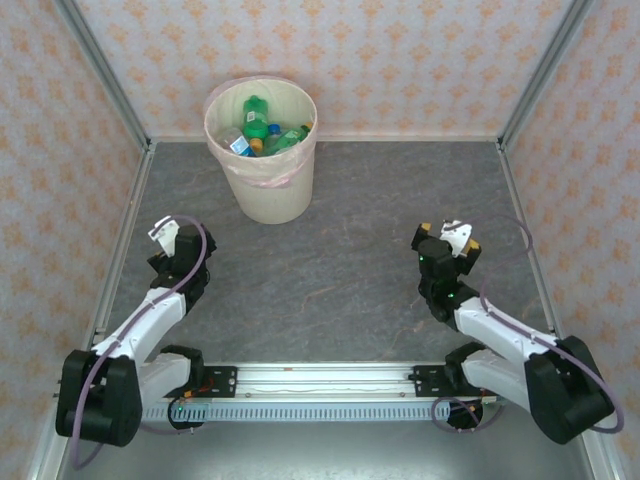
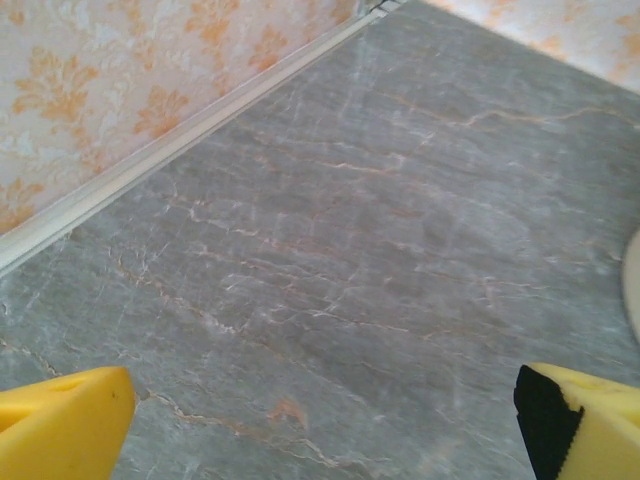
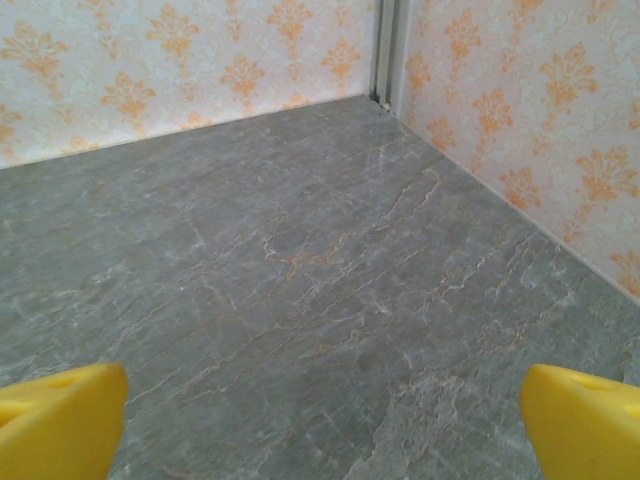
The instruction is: Put the plastic bottles in the bin
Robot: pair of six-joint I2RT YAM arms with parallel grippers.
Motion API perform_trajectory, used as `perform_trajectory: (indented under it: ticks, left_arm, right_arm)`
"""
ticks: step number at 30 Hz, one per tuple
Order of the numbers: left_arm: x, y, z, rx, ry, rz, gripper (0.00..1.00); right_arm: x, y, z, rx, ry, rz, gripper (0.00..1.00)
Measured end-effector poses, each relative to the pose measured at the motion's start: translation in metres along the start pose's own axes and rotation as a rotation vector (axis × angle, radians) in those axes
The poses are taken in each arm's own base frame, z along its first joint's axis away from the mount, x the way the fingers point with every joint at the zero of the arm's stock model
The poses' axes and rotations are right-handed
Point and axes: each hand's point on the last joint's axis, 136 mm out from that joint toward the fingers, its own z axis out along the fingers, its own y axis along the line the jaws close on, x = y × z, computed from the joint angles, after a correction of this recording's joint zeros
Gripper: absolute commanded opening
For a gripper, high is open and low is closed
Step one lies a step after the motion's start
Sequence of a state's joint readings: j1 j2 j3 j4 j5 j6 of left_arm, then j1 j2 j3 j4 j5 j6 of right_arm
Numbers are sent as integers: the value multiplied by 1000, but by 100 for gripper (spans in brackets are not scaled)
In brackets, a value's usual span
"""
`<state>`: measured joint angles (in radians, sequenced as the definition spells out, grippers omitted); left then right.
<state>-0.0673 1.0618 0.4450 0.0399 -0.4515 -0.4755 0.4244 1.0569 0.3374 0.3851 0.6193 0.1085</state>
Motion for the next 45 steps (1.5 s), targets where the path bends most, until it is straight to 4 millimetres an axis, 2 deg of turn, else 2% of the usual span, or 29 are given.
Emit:
perform_trajectory:
  ticks: [4,8,12,16,18,22,26,28,35,45]
  left_arm:
    - [2,-1,20,-25,-1,37,100]
    - [2,-10,35,-24,-37,103,99]
    - [3,-17,46,-11,-78,160,100]
    - [-3,-25,49,29,-142,158,100]
    - [-10,-32,47,74,-189,136,100]
    - [-18,-44,40,173,-277,112,100]
    - [4,-44,36,247,-287,148,100]
    - [9,-46,36,271,-281,165,100]
    - [-10,-57,25,326,-365,140,100]
    - [-15,-59,23,337,-387,141,99]
  right_arm:
    - [8,-10,21,66,7,-16,100]
    - [23,-24,42,129,34,-38,100]
    - [28,-26,57,132,25,-40,100]
    - [22,-23,67,88,-3,-23,100]
    - [12,-20,72,41,-40,10,100]
    - [9,-19,75,-46,-73,50,100]
    - [20,-24,69,-108,-85,72,100]
    - [26,-19,67,-148,-70,63,100]
    - [21,-6,65,-223,-85,69,100]
    - [20,-2,64,-242,-86,70,100]
